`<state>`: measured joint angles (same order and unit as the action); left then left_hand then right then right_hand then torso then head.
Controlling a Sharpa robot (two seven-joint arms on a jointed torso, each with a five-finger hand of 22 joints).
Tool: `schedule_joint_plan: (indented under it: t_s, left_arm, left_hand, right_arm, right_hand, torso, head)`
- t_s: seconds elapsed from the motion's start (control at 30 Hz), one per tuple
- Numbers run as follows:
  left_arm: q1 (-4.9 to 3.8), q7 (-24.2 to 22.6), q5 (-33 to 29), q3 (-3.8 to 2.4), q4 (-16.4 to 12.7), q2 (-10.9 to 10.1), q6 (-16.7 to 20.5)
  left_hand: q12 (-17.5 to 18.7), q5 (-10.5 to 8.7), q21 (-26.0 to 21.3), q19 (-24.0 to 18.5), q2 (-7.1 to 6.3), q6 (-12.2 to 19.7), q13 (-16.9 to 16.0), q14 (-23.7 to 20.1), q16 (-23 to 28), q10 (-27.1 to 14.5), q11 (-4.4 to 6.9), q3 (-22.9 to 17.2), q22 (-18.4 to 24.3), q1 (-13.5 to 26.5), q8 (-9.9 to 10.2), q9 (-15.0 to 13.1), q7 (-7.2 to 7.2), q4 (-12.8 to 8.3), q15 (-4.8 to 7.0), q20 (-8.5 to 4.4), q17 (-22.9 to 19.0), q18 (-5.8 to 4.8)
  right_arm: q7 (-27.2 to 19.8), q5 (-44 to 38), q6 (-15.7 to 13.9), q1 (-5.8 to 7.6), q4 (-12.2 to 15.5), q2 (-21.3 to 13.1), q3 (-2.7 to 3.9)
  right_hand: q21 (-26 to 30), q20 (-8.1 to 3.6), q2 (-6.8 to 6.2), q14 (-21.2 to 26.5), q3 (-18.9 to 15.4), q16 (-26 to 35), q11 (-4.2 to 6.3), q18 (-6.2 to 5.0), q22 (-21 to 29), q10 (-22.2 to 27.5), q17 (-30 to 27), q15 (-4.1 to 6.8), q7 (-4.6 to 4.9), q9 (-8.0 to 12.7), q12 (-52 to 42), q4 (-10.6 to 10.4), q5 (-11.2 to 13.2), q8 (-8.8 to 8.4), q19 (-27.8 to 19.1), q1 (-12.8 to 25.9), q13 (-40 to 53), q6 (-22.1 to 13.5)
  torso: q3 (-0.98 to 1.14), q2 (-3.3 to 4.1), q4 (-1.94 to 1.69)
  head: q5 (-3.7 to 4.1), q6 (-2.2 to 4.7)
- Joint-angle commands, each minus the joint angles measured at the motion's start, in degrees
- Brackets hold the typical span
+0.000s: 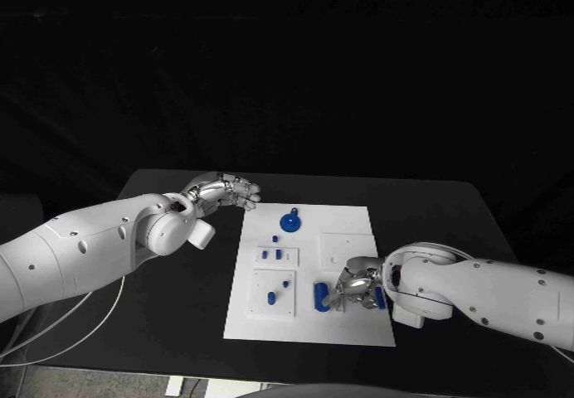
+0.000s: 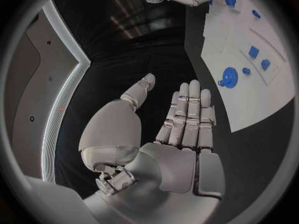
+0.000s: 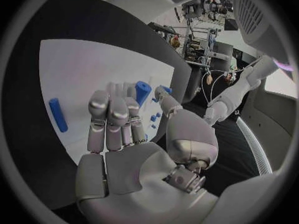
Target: Assemble the parts on the task board
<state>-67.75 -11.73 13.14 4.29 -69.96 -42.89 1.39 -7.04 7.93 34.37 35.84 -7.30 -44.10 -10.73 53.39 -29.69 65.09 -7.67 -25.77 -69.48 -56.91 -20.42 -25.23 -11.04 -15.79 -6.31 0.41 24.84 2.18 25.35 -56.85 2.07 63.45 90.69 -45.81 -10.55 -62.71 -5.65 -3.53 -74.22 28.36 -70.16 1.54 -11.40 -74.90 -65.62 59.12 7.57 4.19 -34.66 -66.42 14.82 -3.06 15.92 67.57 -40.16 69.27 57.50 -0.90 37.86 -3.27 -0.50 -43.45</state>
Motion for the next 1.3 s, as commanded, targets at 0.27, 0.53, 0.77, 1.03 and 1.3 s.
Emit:
schedule_joint_plan:
  t_s: [0.27, 0.53, 0.77, 1.03, 1.3]
  left_arm:
    - [-0.04, -0.34, 0.14, -0.04, -0.03, 0.05, -0.46]
    - [-0.04, -0.34, 0.14, -0.04, 0.02, 0.04, -0.49]
    - [-0.04, -0.33, 0.14, -0.04, 0.05, 0.00, -0.54]
    - [-0.04, -0.21, 0.14, -0.04, 0.16, 0.00, -0.53]
    - [-0.04, -0.16, 0.14, -0.04, 0.22, 0.00, -0.52]
  left_hand:
    - [0.32, -0.21, -0.22, 0.24, 0.34, 0.25, -0.08, 0.35, 0.38, -0.20, 0.06, 0.32, -0.09, 0.20, -0.22, 0.08, 0.17, 0.13, 0.09, 0.08, 0.11, 0.20]
    - [0.31, -0.21, -0.23, 0.25, 0.33, 0.25, -0.08, 0.37, 0.39, -0.19, 0.06, 0.33, -0.10, 0.21, -0.23, 0.08, 0.17, 0.13, 0.10, 0.08, 0.15, 0.20]
    - [0.31, -0.21, -0.24, 0.25, 0.33, 0.25, -0.08, 0.37, 0.40, -0.18, 0.06, 0.33, -0.11, 0.22, -0.23, 0.09, 0.17, 0.14, 0.10, 0.08, 0.16, 0.20]
    - [0.31, -0.21, -0.26, 0.27, 0.40, 0.24, -0.09, 0.39, 0.44, -0.17, 0.07, 0.33, -0.13, 0.26, -0.23, 0.09, 0.17, 0.19, 0.10, 0.08, 0.21, 0.20]
    - [0.30, -0.20, -0.29, 0.27, 0.46, 0.23, -0.09, 0.38, 0.48, -0.15, 0.07, 0.32, -0.14, 0.27, -0.24, 0.10, 0.18, 0.22, 0.09, 0.08, 0.24, 0.20]
  right_arm:
    - [1.02, -0.18, 1.78, -0.09, -0.39, 0.61, -0.01]
    - [1.73, -0.58, 1.59, -0.19, -0.76, 1.58, -0.02]
    - [2.64, -2.09, 1.07, -0.46, -1.27, 2.18, -0.03]
    - [3.25, -2.61, -1.17, -0.75, -2.20, 2.74, -0.04]
    - [3.05, -2.66, -2.61, -0.76, -2.55, 3.04, -0.04]
  right_hand:
    - [0.29, 0.39, 0.16, -0.44, 3.65, 0.45, -0.18, -3.60, -0.63, -0.15, 0.06, -0.10, 0.85, -0.02, 0.31, -1.12, 0.22, -0.46, 0.55, -1.85, -0.14, 1.19]
    - [0.23, 0.92, -0.08, -0.63, 7.54, 0.58, -0.28, -3.60, -0.74, -0.41, 0.15, -0.21, 0.94, 0.04, 0.33, -2.98, 0.17, -0.62, 0.80, -2.66, -0.06, 1.41]
    - [0.19, 0.97, -0.03, -0.65, 7.93, 0.59, -0.28, -3.60, -0.77, -0.54, 0.17, -0.22, 0.94, 0.04, 0.24, -3.05, 0.14, -0.62, 0.83, -2.81, 0.03, 1.48]
    - [0.12, 1.14, -0.15, -0.72, 8.33, 0.59, -0.29, -3.60, -0.82, -0.76, 0.22, -0.24, 0.94, 0.04, 0.12, -3.48, 0.19, -0.63, 0.91, -2.47, 0.15, 1.62]
    - [0.07, 1.24, -0.14, -0.77, 8.91, 0.58, -0.23, -3.60, -0.85, -1.09, 0.29, -0.19, 0.88, 0.01, -0.07, -4.35, 0.24, -0.61, 0.99, -1.93, 0.32, 1.80]
  torso:
    - [-0.05, 0.00, -0.08]
    - [-0.08, 0.01, -0.07]
    - [-0.06, 0.00, -0.08]
    - [-0.05, -0.02, -0.03]
    - [-0.03, 0.01, -0.03]
  head:
    - [0.02, -0.10]
    - [-0.04, -0.20]
    - [-0.16, -0.40]
    - [-0.13, -0.43]
    - [-0.15, -0.42]
